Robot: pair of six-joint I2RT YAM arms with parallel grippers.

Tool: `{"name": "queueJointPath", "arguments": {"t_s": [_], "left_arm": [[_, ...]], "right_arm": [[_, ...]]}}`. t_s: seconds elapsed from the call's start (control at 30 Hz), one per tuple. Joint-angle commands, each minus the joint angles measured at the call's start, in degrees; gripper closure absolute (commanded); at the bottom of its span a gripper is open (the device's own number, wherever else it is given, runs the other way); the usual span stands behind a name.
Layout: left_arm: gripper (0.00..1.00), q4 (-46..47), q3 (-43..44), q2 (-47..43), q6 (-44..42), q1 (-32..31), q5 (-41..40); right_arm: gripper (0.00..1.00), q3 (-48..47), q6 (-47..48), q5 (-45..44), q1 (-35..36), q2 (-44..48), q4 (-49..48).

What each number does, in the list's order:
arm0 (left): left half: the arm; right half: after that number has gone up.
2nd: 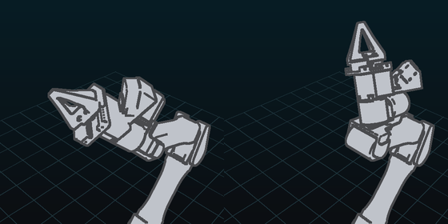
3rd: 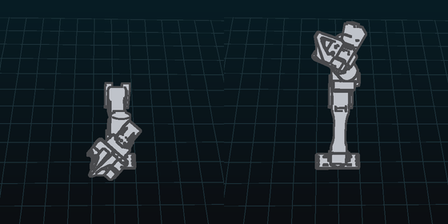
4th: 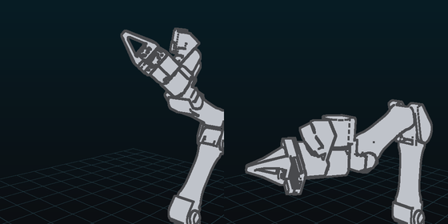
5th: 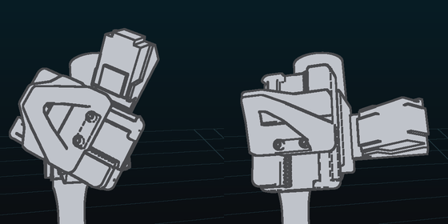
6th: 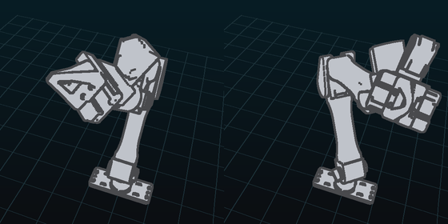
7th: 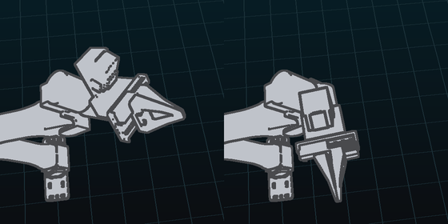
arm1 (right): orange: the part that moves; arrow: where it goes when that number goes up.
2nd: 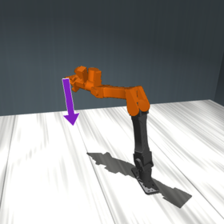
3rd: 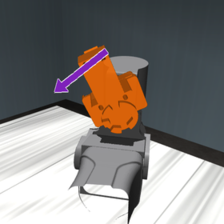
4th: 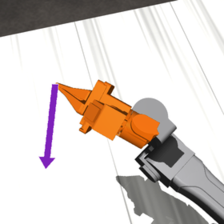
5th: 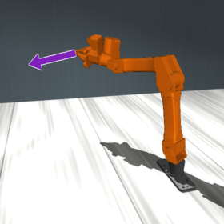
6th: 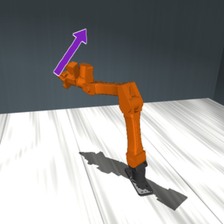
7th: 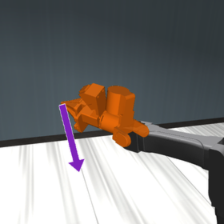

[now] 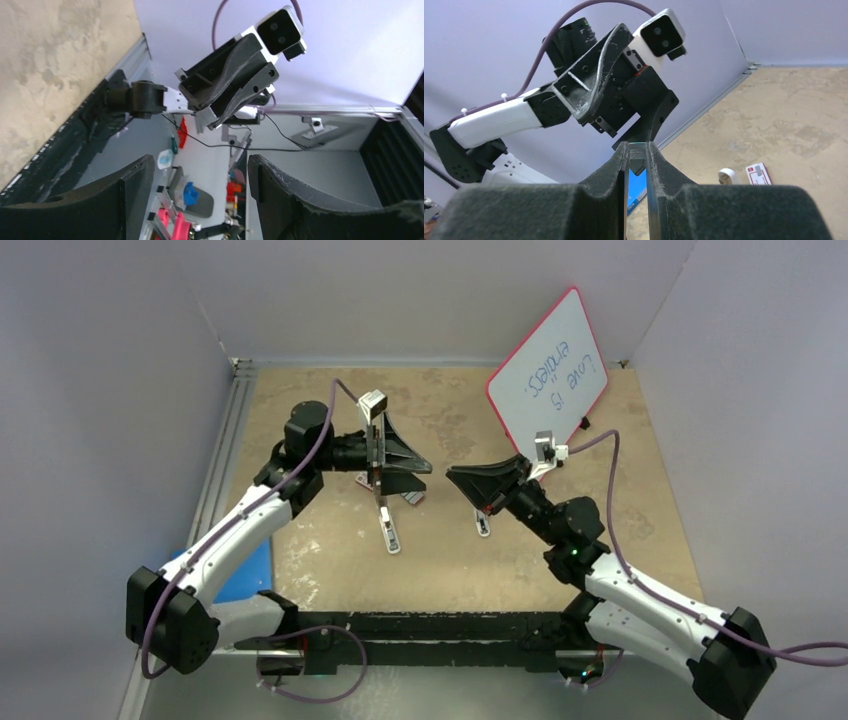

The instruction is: Load the staples into the stapler

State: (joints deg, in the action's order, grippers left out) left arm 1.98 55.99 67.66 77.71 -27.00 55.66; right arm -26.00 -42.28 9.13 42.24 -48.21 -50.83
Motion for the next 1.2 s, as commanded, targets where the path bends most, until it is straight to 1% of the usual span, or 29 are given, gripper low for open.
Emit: {"name": "queueJointPath", "arguments": {"t_s": [0.0,0.1,0.17,0.27,0.43,0.6,0.73,0.8,1.0,1.17], "left_arm": [[0.32,13.4,0.0,1.4,10.6,-0.3,9.0],[0.32,20.9,-3.1,2.5,17.1,-1.1,10.3],[0.35,23.7,-4.2,3.3,19.9,-1.7,10.9],[0.41,25.0,-5.3,3.8,21.6,-2.9,11.0],[0.48,29.0,-8.4,4.4,25.8,-3.3,10.2],[0.5,30.7,-10.2,4.6,29.0,-3.5,8.5],[0.5,35.5,-11.9,4.9,33.6,-3.5,6.4],[0.51,37.3,-12.1,5.4,34.5,-3.5,6.2],[0.62,39.1,-12.5,6.0,35.8,-3.6,6.2],[0.66,39.9,-13.8,6.2,36.5,-3.7,6.1]], "right_arm": [[0.83,-1.0,3.1,6.5,-0.2,-1.9,-9.0],[0.83,-2.0,3.7,9.6,-0.2,-4.1,-10.5],[0.84,-2.6,4.2,11.0,-0.2,-5.2,-11.0],[0.84,-2.7,4.0,11.8,-0.2,-5.7,-12.4],[0.84,-2.1,3.7,13.5,-0.2,-6.0,-15.0],[0.84,-2.2,4.3,15.5,-0.2,-6.2,-15.3],[0.84,-2.5,4.8,16.8,-0.2,-6.8,-15.5],[0.84,-2.6,4.9,17.2,-0.2,-7.1,-15.6],[0.84,-2.7,5.1,17.5,-0.2,-7.7,-15.6],[0.84,-2.5,5.3,18.1,-0.2,-7.6,-16.0]]}}
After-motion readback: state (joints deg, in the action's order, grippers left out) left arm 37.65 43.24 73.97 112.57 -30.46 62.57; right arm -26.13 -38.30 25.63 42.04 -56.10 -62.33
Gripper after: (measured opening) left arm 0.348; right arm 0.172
